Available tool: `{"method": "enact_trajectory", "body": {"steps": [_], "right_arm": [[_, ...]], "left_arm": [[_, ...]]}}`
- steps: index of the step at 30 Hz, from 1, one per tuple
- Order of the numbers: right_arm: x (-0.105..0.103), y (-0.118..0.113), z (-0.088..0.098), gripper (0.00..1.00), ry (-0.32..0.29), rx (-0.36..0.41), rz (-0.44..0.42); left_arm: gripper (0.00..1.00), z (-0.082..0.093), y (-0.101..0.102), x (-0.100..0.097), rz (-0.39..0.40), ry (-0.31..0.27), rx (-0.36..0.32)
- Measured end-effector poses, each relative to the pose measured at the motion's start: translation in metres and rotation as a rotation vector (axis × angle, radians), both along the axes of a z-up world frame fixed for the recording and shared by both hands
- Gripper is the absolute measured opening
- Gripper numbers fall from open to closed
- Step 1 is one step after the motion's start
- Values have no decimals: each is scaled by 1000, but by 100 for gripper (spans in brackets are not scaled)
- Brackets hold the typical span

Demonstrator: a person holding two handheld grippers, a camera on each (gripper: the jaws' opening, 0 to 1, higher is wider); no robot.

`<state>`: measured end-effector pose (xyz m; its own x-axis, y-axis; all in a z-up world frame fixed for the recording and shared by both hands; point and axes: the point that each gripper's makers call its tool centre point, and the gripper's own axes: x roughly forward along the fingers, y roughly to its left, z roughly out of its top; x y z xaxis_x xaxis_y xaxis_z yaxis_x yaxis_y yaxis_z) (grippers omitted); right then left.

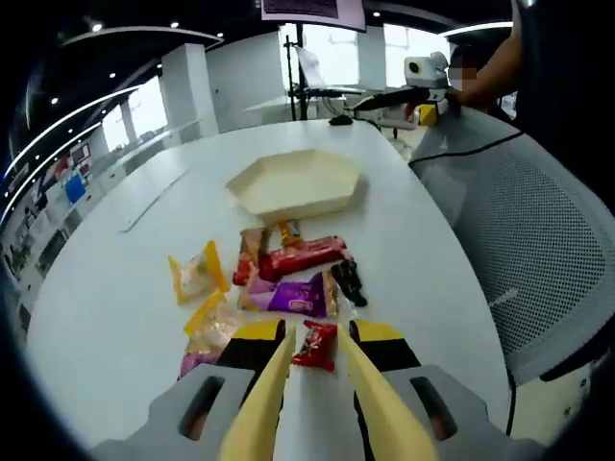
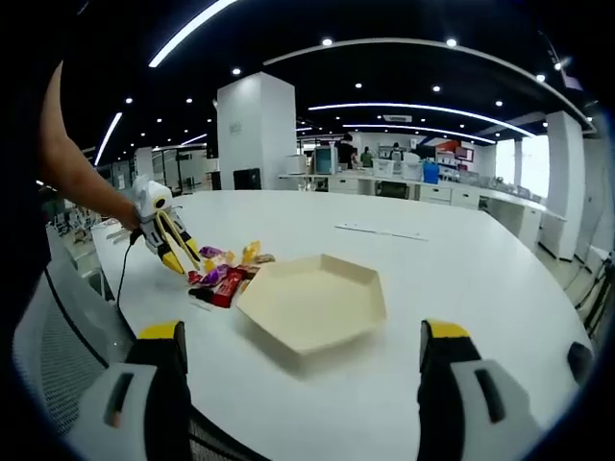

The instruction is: Place the target food into the container with the food tongs after gripping and lifting it, then release it inside without dropping or visibly crushing the food.

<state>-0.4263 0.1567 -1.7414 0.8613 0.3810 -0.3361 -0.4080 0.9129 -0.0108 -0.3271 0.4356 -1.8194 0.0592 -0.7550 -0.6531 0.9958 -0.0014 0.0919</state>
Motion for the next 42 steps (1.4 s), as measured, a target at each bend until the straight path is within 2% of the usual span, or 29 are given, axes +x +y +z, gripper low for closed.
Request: {"method": "enact_trajectory", "body": {"steps": [8, 13, 18, 21, 25, 33, 42], "right_arm": [[0, -3, -2, 100, 9, 7, -10], [0, -2, -2, 100, 10, 10, -3], [0, -1, -5, 100, 19, 2, 4], [0, -9, -11, 98, 36, -49, -12], [0, -7, -11, 99, 42, -30, -4], [-1, -5, -14, 99, 45, -47, 20], [-2, -3, -14, 99, 46, -44, 27]], "left_arm": [[18, -11, -2, 0, -2, 23, 46], [15, -11, 1, 6, 102, 78, 50], [14, -10, 1, 9, 126, 99, 57], [14, -10, 3, 11, 164, 137, 69], [14, -10, 7, 12, 175, 143, 89], [14, 9, 13, 23, 227, 152, 91], [14, 38, 13, 32, 233, 167, 76]]}}
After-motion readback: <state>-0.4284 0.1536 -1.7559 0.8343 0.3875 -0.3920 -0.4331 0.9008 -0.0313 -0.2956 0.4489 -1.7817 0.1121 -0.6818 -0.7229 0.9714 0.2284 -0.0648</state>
